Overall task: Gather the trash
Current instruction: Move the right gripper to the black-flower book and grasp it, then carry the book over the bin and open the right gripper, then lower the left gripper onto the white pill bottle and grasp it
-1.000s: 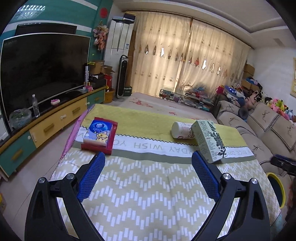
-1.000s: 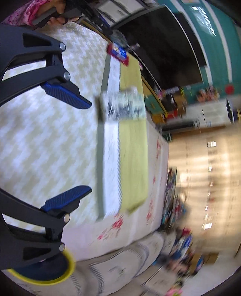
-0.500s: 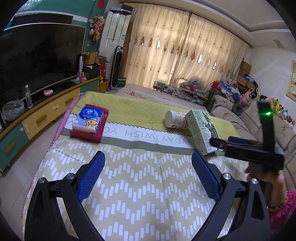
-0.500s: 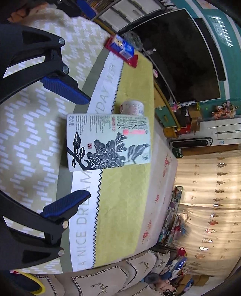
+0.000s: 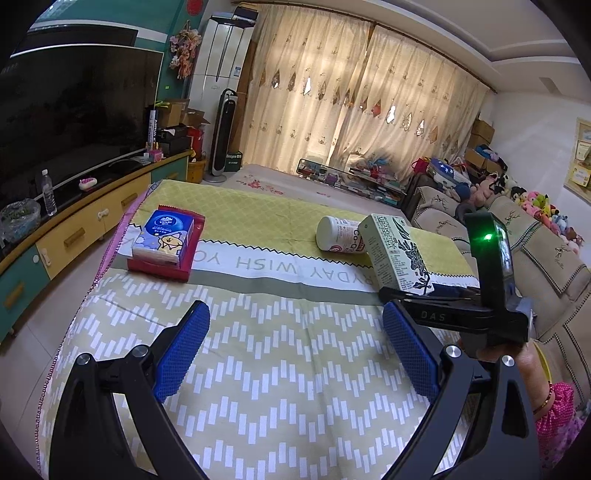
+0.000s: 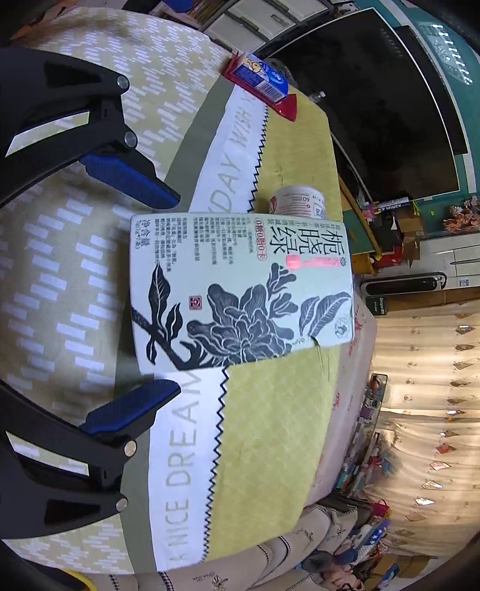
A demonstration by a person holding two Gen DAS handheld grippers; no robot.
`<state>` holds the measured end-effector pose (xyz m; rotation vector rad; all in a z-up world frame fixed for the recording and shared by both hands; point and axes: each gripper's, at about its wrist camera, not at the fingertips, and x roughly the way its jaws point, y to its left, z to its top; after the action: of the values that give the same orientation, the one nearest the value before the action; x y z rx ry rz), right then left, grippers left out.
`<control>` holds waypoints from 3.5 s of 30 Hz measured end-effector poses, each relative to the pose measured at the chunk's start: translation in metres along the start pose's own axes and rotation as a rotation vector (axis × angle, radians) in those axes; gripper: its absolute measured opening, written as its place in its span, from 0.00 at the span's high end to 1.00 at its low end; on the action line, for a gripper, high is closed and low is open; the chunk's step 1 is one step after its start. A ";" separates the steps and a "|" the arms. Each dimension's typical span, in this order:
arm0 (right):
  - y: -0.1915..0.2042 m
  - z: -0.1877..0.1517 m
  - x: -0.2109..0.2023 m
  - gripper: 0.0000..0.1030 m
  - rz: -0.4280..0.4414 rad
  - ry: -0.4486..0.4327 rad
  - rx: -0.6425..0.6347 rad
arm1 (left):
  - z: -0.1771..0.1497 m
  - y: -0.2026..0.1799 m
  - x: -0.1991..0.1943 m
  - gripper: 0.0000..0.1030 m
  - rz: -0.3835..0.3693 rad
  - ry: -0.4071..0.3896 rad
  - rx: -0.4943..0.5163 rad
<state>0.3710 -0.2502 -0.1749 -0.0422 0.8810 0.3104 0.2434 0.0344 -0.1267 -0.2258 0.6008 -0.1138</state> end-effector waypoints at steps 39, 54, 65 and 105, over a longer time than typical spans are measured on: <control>-0.044 -0.084 -0.195 0.33 0.079 -0.199 0.133 | -0.004 -0.010 0.004 0.09 0.003 0.029 0.040; -0.155 -0.140 -0.276 0.33 -0.168 -0.317 0.379 | -0.004 -0.013 0.005 0.09 0.009 0.028 0.060; -0.260 -0.193 -0.273 0.33 -0.434 -0.203 0.604 | -0.004 -0.013 0.009 0.09 0.008 0.040 0.067; -0.273 -0.212 -0.270 0.20 -0.286 -0.296 0.697 | 0.072 -0.112 0.177 0.05 0.202 0.291 0.057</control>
<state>0.1283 -0.6133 -0.1285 0.5079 0.6390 -0.2635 0.4252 -0.0922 -0.1385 -0.0927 0.9046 0.0327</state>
